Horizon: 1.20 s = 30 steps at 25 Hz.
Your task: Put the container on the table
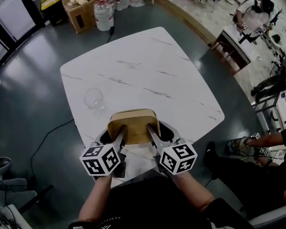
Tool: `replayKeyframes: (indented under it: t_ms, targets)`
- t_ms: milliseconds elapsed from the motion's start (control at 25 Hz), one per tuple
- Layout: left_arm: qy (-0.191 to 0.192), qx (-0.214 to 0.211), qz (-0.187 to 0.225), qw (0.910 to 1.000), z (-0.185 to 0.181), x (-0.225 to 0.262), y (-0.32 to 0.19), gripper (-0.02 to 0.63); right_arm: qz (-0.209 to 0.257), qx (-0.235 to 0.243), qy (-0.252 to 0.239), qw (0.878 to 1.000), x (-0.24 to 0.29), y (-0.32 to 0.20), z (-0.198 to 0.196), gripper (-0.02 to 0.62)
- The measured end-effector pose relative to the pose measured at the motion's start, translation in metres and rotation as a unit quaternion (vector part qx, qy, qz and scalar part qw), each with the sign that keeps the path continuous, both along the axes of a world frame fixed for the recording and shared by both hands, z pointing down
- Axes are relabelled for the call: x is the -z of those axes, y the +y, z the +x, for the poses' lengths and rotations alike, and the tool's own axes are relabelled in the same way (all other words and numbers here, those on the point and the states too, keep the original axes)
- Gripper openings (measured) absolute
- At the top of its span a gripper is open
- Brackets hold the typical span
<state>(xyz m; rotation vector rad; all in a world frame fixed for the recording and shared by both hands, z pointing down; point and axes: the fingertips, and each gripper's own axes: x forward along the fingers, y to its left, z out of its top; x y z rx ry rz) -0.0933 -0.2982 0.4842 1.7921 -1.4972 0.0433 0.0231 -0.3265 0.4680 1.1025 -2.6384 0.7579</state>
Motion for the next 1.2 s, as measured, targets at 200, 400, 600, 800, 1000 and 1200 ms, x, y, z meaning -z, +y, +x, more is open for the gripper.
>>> replayKeyframes:
  t_ms: [200, 400, 600, 800, 1000, 1200]
  targets:
    - [0.0, 0.005, -0.011, 0.9999, 0.001, -0.015, -0.009, 0.201, -0.012, 0.007, 0.006, 1.0, -0.014, -0.011, 0.0, 0.129]
    - [-0.006, 0.007, -0.021, 0.9997, 0.002, -0.027, -0.017, 0.201, -0.024, 0.012, 0.009, 1.0, -0.029, -0.02, 0.001, 0.129]
    - [-0.008, 0.0, -0.033, 0.9994, -0.001, -0.039, -0.025, 0.202, -0.037, 0.022, 0.015, 0.999, -0.04, -0.029, -0.003, 0.13]
    - [-0.002, 0.004, -0.045, 0.999, -0.004, -0.049, -0.031, 0.203, -0.047, 0.03, 0.024, 0.998, -0.048, -0.037, -0.007, 0.133]
    - [-0.014, -0.004, -0.051, 0.9986, -0.005, -0.058, -0.036, 0.204, -0.054, 0.038, 0.034, 0.997, -0.058, -0.044, -0.009, 0.133]
    - [-0.021, -0.019, -0.056, 0.998, -0.004, -0.064, -0.04, 0.206, -0.066, 0.039, 0.033, 0.997, -0.067, -0.048, -0.009, 0.135]
